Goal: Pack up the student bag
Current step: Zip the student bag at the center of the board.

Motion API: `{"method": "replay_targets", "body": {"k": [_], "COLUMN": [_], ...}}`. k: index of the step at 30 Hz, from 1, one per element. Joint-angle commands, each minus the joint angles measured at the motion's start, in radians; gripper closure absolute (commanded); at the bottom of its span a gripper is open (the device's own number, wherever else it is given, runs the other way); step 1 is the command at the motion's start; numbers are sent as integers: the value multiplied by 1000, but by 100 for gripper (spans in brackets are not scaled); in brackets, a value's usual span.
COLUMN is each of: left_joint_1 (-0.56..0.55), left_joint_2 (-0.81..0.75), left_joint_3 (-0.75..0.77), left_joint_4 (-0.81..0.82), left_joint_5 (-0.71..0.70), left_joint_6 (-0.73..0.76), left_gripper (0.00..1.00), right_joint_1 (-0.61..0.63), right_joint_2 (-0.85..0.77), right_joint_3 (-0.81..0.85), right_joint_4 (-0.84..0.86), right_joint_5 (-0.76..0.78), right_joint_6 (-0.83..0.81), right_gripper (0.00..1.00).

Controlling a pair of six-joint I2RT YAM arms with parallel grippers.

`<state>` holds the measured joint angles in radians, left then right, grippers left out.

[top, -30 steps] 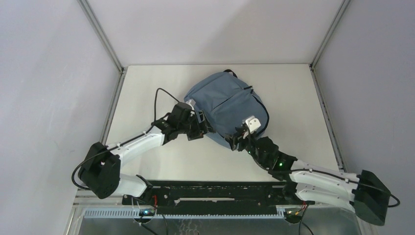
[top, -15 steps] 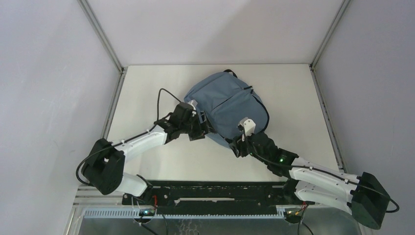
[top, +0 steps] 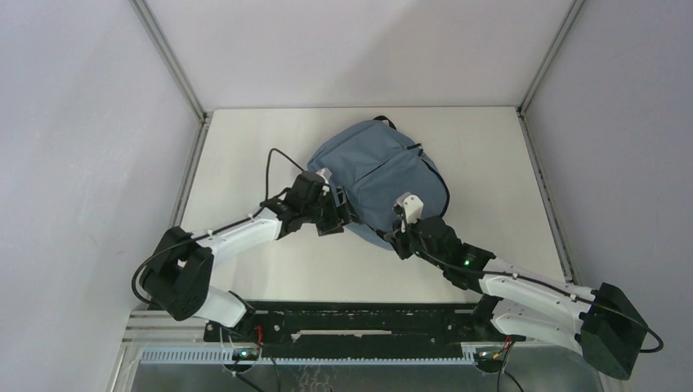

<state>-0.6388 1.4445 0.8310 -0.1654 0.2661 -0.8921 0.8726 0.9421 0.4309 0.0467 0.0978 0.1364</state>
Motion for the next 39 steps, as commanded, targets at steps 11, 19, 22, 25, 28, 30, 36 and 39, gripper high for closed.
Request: {"method": "replay_targets", "body": {"k": [11, 19, 22, 25, 28, 30, 36, 39], "left_joint_1": [5, 5, 5, 4, 4, 3, 0, -4], "left_joint_2": [11, 12, 12, 10, 10, 10, 37, 81], "left_joint_3": [25, 24, 25, 28, 34, 35, 48, 81], "left_joint_4": [35, 34, 34, 34, 35, 45, 113, 116], "left_joint_5": [17, 17, 17, 17, 21, 26, 40, 54], "left_joint_6": [-4, -1, -1, -3, -11, -22, -76, -87], "left_gripper": [24, 24, 24, 24, 22, 22, 22, 23], "right_joint_1": [-3, -4, -4, -4, -4, -4, -3, -3], "right_joint_2": [76, 93, 75, 55, 45, 42, 49, 53], "right_joint_3": [83, 103, 115, 131, 136, 135, 135, 141], "right_joint_4": [31, 51, 41, 25, 22, 23, 25, 24], "right_joint_5": [-43, -25, -24, -27, -35, -35, -41, -50], "right_joint_6": [-2, -4, -10, -13, -18, -20, -14, -8], "right_gripper": [62, 81, 95, 100, 100, 100, 100, 100]}}
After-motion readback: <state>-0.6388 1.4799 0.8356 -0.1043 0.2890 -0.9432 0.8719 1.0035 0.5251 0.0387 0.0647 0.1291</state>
